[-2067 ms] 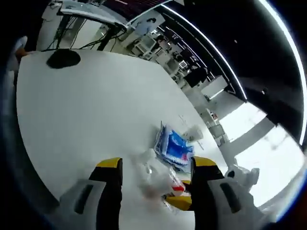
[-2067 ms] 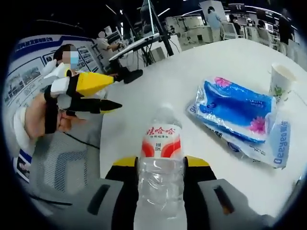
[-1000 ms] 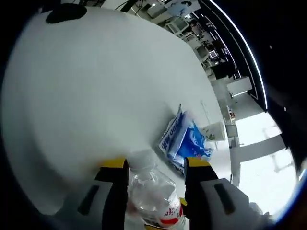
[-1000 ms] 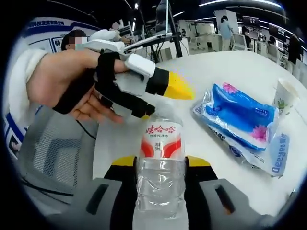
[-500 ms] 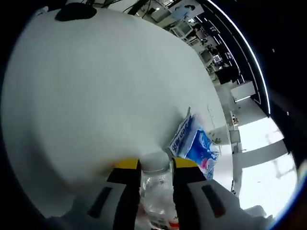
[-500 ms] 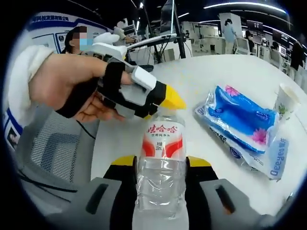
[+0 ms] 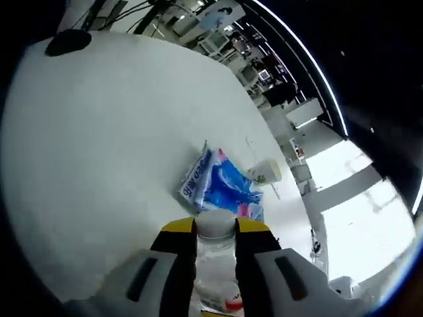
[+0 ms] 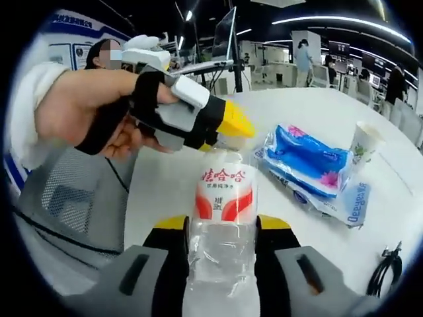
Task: Arrange the tabletop items into an orderly group along one side of the table until the central work area is clear of visible clutter.
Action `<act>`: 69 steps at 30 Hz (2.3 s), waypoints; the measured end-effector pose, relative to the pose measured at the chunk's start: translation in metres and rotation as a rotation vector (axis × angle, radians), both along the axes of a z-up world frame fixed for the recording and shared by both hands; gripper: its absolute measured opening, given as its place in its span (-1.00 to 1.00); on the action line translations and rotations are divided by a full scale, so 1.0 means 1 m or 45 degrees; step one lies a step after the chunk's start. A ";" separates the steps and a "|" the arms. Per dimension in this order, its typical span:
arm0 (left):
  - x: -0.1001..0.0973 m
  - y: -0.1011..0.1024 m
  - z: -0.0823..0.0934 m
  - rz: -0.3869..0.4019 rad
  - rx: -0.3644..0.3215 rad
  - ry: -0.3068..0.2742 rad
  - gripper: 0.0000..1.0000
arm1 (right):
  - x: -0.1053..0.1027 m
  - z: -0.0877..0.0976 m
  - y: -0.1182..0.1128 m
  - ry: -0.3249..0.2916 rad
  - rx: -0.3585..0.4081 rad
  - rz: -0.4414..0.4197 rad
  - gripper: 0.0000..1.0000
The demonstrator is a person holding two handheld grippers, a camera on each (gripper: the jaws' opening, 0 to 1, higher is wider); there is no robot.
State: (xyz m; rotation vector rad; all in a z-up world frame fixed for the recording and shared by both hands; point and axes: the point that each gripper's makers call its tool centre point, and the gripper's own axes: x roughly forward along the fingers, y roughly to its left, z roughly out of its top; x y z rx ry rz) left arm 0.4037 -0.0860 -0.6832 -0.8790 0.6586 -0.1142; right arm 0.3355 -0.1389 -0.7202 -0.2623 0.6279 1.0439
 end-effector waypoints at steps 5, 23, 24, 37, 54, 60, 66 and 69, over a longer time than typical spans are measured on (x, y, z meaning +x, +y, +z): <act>0.004 -0.009 0.029 -0.092 0.043 -0.160 -0.64 | 0.005 0.020 -0.006 -0.060 0.061 -0.058 -0.30; 0.003 -0.056 0.177 -0.693 0.301 -0.811 -0.64 | 0.027 0.132 -0.007 -0.210 0.332 0.032 -0.23; -0.001 -0.062 0.183 -0.765 0.306 -0.853 -0.64 | 0.027 0.137 -0.007 -0.232 0.340 0.059 -0.23; -0.040 -0.088 0.208 -1.205 0.291 -1.079 -0.64 | 0.003 0.172 -0.004 -0.214 0.377 0.350 0.05; -0.052 -0.093 0.220 -1.330 0.336 -1.204 -0.55 | 0.006 0.178 -0.004 -0.275 0.381 0.293 -0.32; -0.044 -0.110 0.223 -1.299 0.404 -1.213 -0.29 | 0.014 0.188 -0.012 -0.285 0.411 0.316 -0.33; -0.029 -0.116 0.229 -1.207 0.361 -1.190 -0.49 | 0.024 0.196 -0.028 -0.308 0.437 0.311 -0.33; -0.027 -0.125 0.228 -1.200 0.401 -1.182 -0.51 | 0.026 0.194 -0.034 -0.319 0.413 0.310 -0.33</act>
